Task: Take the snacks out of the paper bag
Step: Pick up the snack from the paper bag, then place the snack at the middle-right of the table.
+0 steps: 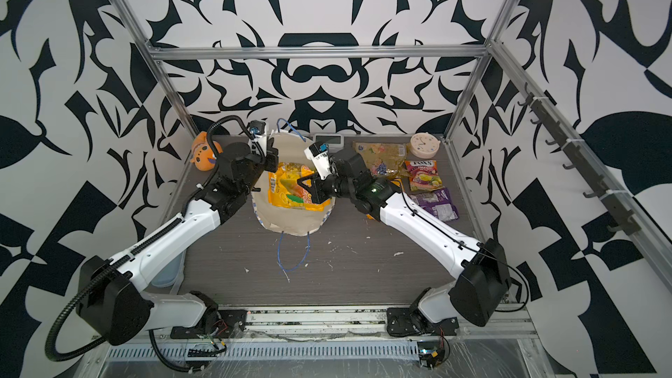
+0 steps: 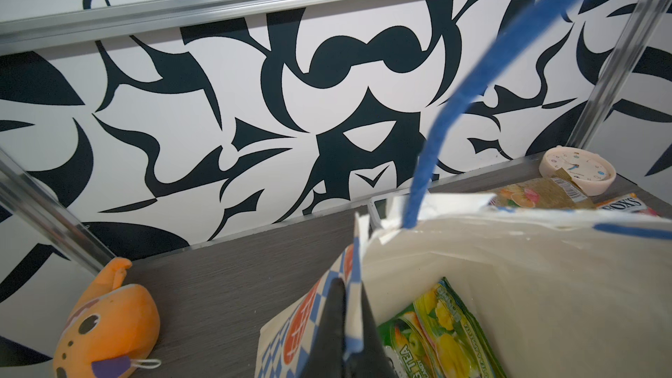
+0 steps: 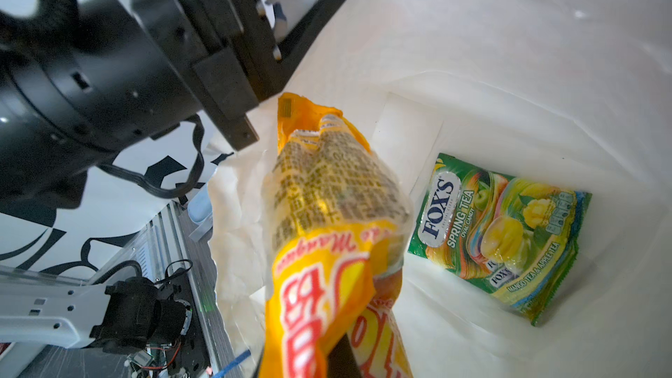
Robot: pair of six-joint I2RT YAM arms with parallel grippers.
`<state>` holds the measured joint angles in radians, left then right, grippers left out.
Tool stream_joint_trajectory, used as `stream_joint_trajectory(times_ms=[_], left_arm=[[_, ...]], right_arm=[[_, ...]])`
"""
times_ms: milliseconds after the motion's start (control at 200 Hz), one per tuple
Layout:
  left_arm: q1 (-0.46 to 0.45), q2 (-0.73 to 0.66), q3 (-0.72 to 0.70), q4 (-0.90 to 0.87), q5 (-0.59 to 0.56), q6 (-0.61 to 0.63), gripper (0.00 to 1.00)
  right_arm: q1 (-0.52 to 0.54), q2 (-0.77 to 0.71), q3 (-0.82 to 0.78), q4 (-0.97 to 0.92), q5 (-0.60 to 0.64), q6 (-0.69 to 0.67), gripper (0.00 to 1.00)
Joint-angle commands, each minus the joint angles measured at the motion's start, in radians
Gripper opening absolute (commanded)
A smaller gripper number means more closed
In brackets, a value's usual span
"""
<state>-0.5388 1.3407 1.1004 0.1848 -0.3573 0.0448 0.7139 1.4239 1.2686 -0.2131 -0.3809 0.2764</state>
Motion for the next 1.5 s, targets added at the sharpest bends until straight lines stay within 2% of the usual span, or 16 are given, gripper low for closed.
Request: stream_joint_trajectory(times_ms=[0, 125, 530, 885, 975, 1100, 1210, 1290, 1495], left_arm=[[0.010, 0.003, 0.055, 0.012, -0.033, -0.013, 0.00], [0.032, 0.008, 0.074, -0.016, -0.031, -0.022, 0.00], [0.116, 0.027, 0.081, -0.024, -0.033, -0.038, 0.00], [0.166, 0.045, 0.102, -0.054, -0.039, -0.060, 0.00], [0.168, 0.048, 0.101, -0.051, -0.037, -0.063, 0.00], [0.168, 0.054, 0.102, -0.051, -0.029, -0.068, 0.00], [0.168, 0.051, 0.101, -0.050, -0.027, -0.071, 0.00], [0.168, 0.039, 0.099, -0.050, -0.026, -0.073, 0.00], [0.168, 0.018, 0.078, -0.041, -0.019, -0.089, 0.00]], right_arm=[[0.002, -0.086, 0.020, 0.107, -0.009, -0.023, 0.00], [-0.015, -0.121, 0.030, 0.128, 0.003, 0.003, 0.00], [-0.139, -0.189, 0.204, -0.034, -0.009, 0.046, 0.00], [-0.292, -0.304, 0.277, -0.296, 0.090, 0.081, 0.00], [-0.327, -0.310, 0.281, -0.408, 0.145, 0.068, 0.00], [-0.381, -0.293, 0.252, -0.546, 0.151, 0.044, 0.00], [-0.427, -0.263, 0.208, -0.648, 0.101, 0.013, 0.00], [-0.453, -0.234, 0.175, -0.698, 0.006, -0.016, 0.00], [-0.472, -0.164, 0.113, -0.794, -0.062, -0.052, 0.00]])
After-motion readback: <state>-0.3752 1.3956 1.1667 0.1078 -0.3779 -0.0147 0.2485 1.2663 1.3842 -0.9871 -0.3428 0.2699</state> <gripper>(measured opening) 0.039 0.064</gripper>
